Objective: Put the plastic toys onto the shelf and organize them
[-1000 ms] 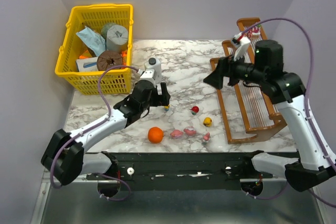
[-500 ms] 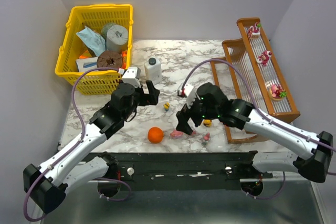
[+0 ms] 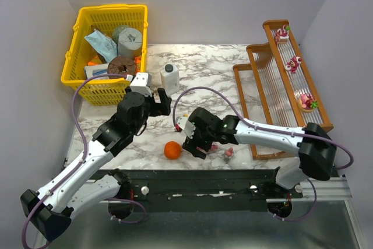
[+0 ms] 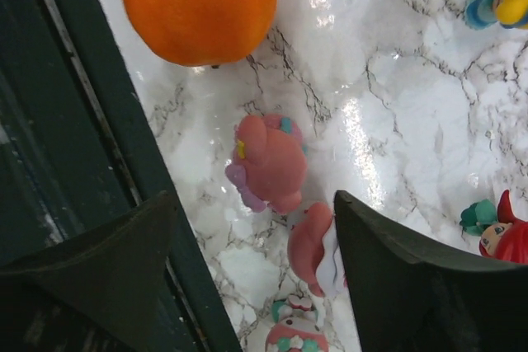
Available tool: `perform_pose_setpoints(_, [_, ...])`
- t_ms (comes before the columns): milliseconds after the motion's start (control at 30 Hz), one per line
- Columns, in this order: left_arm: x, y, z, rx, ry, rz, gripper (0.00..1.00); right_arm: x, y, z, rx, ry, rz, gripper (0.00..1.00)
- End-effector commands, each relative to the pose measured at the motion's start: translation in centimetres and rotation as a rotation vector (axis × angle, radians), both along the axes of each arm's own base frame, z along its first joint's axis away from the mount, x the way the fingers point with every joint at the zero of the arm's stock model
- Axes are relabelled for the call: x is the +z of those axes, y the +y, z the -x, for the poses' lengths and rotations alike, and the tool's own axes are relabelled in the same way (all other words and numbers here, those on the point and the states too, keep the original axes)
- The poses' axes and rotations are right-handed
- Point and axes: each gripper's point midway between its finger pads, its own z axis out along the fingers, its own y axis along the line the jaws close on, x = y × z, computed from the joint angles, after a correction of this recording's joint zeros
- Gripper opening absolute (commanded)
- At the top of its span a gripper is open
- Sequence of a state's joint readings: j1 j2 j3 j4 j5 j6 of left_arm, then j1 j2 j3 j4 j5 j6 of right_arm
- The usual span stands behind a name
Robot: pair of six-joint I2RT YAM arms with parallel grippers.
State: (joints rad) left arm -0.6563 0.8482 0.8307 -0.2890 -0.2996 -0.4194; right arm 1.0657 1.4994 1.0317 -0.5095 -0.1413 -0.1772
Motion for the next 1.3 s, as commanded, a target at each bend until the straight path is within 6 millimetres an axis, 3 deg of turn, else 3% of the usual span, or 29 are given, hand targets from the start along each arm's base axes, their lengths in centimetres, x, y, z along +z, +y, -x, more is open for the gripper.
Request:
perform_pose_setpoints(0, [1.8, 1.1, -0.6, 0.037, -0.043, -0.040, 0.99, -1.5, 0.7, -1.9, 0.012, -0.066, 0.059, 0.77])
perform_pose_setpoints(300, [1.9, 1.6, -0.9, 0.049, -0.046, -0.052, 0.99, -3.6, 1.0, -2.2, -0.006, -0.053, 0.089, 0.59])
perform_pose_setpoints(400, [2.0, 1.8, -1.1, 0.054, -0.048, -0.055, 0.99, -3.4, 1.3, -2.3, -0.031, -0.042, 0.078, 0.44])
perform_pose_setpoints(500, [1.8, 1.9, -1.2, 0.059, -0.044, -0.057, 0.99, -3.0, 1.7, -2.2, -0.047, -0.028, 0.061, 0.23])
perform_pose_setpoints(533, [1.9, 1.9, -1.2, 0.059, -0.045, -0.056, 0.99, -2.9, 1.7, -2.1, -0.053, -0.023, 0.066, 0.09])
perform_pose_setpoints(600, [1.8, 2.0, -1.3, 0.064, -0.041, -0.055, 0.99, -2.2, 1.9, -2.4, -0.085, -0.025, 0.061, 0.01])
perform_pose_setpoints(733, [1.8, 2.2, -1.3, 0.071, -0.035, -0.047, 0.99, -0.5, 1.8, -3.3, -0.164, -0.030, 0.062, 0.01])
perform_pose_setpoints(967, [1.8, 2.6, -1.3, 0.081, -0.030, -0.042, 0.99, 3.5, 0.0, -8.1, -0.456, -0.033, 0.063, 0.01])
perform_pose_setpoints(1100, [1.8, 2.8, -1.4, 0.084, -0.023, -0.038, 0.99, 5.4, -3.2, -12.5, -0.678, -0.089, 0.116, 0.01])
perform_pose_setpoints(1133, [1.7, 2.7, -1.4, 0.081, -0.021, -0.038, 0.99, 4.8, -4.3, -13.0, -0.712, -0.082, 0.165, 0.01])
perform_pose_setpoints(1200, [1.5, 2.7, -1.5, 0.079, -0.015, -0.035, 0.99, 5.8, -5.8, -15.6, -0.831, -0.095, 0.160, 0.01])
perform_pose_setpoints(1267, [1.3, 2.7, -1.6, 0.080, -0.007, -0.030, 0.99, 5.0, -7.5, -16.8, -0.925, -0.068, 0.206, 0.01])
